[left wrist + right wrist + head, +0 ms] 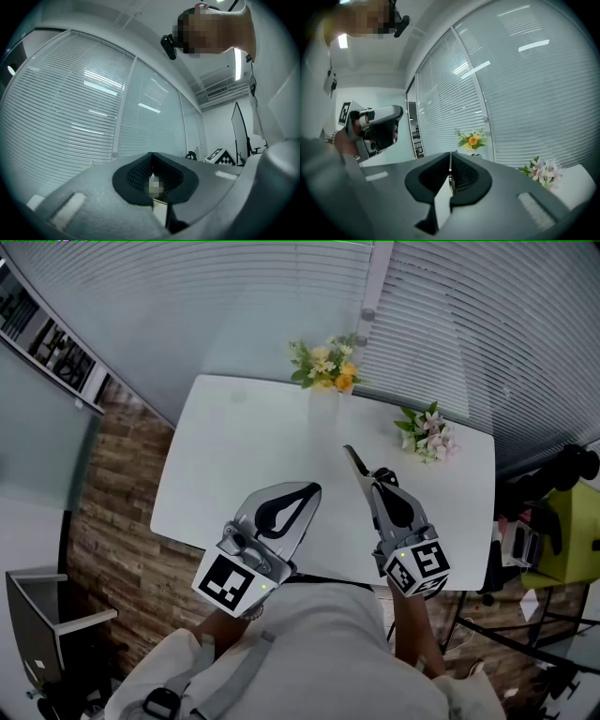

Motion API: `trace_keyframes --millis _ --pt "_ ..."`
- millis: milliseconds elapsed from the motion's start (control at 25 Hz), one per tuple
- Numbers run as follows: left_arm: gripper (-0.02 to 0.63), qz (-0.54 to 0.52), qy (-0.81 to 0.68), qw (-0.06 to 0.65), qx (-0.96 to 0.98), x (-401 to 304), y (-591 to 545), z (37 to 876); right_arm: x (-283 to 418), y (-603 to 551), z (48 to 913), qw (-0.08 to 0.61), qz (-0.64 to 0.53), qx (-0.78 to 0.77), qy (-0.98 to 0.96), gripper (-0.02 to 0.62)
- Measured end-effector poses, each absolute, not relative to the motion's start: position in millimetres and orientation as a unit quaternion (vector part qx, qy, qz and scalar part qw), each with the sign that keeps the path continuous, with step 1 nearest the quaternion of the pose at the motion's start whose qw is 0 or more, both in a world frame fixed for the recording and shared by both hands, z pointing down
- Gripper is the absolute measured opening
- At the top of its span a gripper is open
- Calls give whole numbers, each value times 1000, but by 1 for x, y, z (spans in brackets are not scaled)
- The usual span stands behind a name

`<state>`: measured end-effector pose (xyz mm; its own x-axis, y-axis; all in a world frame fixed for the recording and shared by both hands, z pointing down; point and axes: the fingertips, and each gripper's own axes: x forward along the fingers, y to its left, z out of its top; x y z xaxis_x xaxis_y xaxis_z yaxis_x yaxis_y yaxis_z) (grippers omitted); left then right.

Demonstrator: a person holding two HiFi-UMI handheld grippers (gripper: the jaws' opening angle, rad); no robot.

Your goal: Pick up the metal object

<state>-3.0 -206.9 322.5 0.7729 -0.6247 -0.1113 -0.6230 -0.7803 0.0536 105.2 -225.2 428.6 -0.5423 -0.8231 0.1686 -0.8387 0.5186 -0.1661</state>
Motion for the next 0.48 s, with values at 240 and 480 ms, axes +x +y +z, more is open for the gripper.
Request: trace_keyframes --millis 240,480 --pt "5 -62 -330 8 942 -2 -209 322 104 -222 404 31 90 477 -874 11" --pt "5 -63 -331 7 941 -3 -211 323 104 -215 375 24 63 477 -876 11"
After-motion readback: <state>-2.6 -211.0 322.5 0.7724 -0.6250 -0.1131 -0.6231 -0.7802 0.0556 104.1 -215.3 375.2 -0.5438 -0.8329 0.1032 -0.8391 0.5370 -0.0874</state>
